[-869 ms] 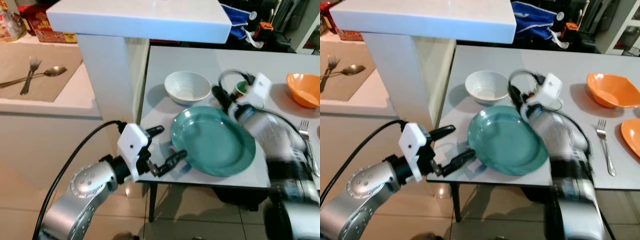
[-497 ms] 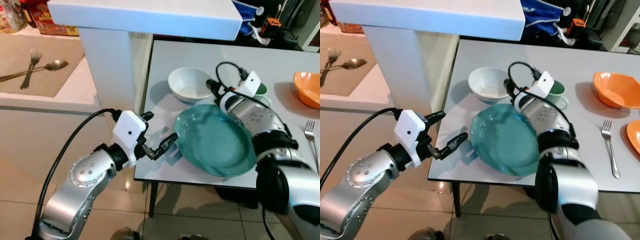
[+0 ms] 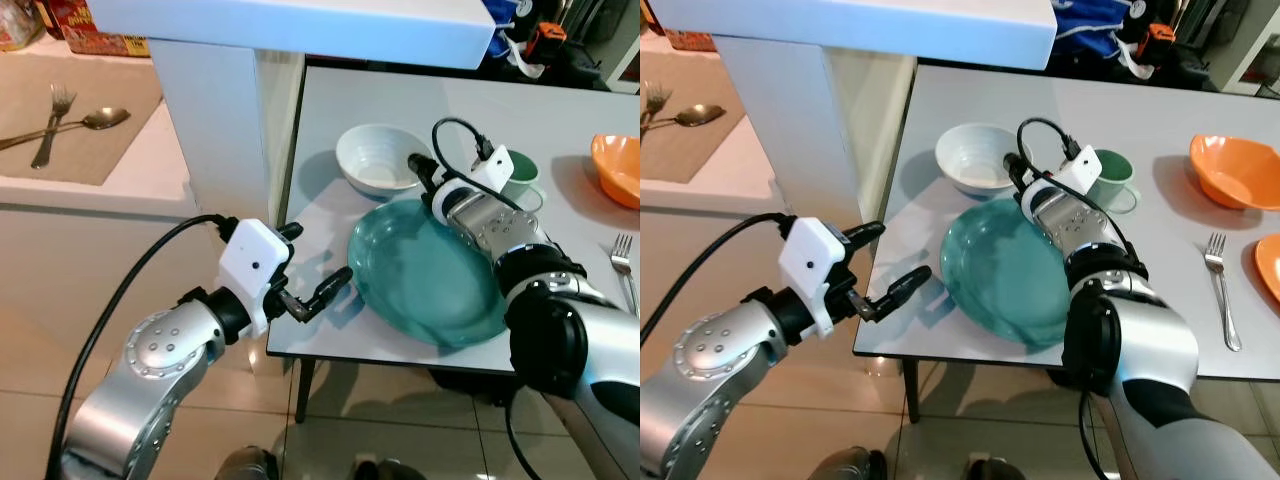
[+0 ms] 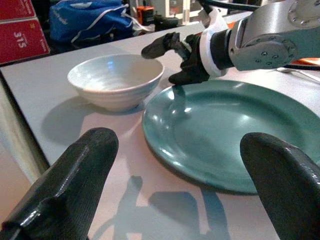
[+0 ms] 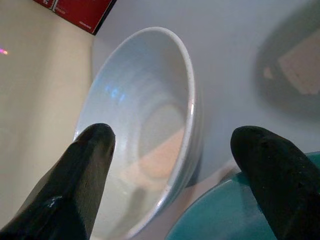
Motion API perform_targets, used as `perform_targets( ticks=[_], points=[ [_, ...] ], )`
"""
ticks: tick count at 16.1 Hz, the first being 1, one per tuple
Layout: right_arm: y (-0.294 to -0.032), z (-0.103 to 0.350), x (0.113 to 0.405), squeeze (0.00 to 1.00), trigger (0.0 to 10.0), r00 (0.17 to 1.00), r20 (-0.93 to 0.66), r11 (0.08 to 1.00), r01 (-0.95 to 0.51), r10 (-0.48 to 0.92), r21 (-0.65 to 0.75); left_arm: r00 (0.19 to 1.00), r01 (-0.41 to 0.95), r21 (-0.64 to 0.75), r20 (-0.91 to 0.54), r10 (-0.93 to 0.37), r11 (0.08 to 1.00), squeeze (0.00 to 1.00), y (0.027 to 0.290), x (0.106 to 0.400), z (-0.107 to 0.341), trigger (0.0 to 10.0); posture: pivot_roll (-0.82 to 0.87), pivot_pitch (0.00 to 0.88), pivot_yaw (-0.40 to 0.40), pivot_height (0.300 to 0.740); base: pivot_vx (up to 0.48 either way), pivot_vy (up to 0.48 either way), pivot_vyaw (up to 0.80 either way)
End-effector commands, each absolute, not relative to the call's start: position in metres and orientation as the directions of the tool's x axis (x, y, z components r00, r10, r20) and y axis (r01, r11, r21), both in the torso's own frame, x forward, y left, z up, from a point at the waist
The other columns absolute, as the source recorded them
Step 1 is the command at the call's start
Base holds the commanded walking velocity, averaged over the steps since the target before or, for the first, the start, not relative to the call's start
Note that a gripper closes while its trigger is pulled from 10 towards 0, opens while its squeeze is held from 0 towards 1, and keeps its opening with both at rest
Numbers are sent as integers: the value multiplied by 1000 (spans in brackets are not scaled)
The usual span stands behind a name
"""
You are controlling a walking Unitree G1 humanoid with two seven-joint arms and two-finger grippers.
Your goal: Setting the table
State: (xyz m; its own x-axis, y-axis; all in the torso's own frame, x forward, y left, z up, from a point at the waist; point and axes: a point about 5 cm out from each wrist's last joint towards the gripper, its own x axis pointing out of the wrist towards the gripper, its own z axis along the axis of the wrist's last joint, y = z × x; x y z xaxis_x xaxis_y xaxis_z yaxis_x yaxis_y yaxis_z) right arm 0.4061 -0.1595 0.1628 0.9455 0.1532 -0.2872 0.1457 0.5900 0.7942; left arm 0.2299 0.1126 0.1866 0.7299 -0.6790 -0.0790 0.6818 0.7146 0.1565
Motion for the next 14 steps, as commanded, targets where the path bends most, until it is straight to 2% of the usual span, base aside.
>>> perform_targets(
  ticks=[1, 2, 3, 7, 14],
  points=[
    [-158, 162, 406, 0, 5765, 942, -295, 574, 155, 159, 804, 730, 682, 161, -83, -679, 713, 0, 114, 227, 189, 10000, 218, 154, -51, 740, 0, 0, 0],
    [-157, 161, 406, 0, 2431, 941, -297, 574, 155, 162, 804, 731, 680, 163, -86, -677, 715, 0, 114, 227, 189, 10000, 218, 154, -51, 740, 0, 0, 0],
    [-158, 161, 406, 0, 0, 940, -299, 573, 156, 163, 804, 732, 679, 164, -88, -675, 715, 0, 114, 227, 189, 10000, 224, 157, -52, 740, 0, 0, 0],
    [-158, 163, 406, 0, 0, 935, -311, 612, 147, 171, 777, 734, 678, 162, -100, -672, 717, 0, 114, 226, 189, 10000, 224, 157, -56, 740, 0, 0, 0],
    [-160, 168, 408, 0, 0, 940, -298, 597, 144, 168, 789, 737, 675, 162, -101, -669, 720, 0, 113, 228, 190, 10000, 224, 154, -60, 740, 0, 0, 0]
  ],
)
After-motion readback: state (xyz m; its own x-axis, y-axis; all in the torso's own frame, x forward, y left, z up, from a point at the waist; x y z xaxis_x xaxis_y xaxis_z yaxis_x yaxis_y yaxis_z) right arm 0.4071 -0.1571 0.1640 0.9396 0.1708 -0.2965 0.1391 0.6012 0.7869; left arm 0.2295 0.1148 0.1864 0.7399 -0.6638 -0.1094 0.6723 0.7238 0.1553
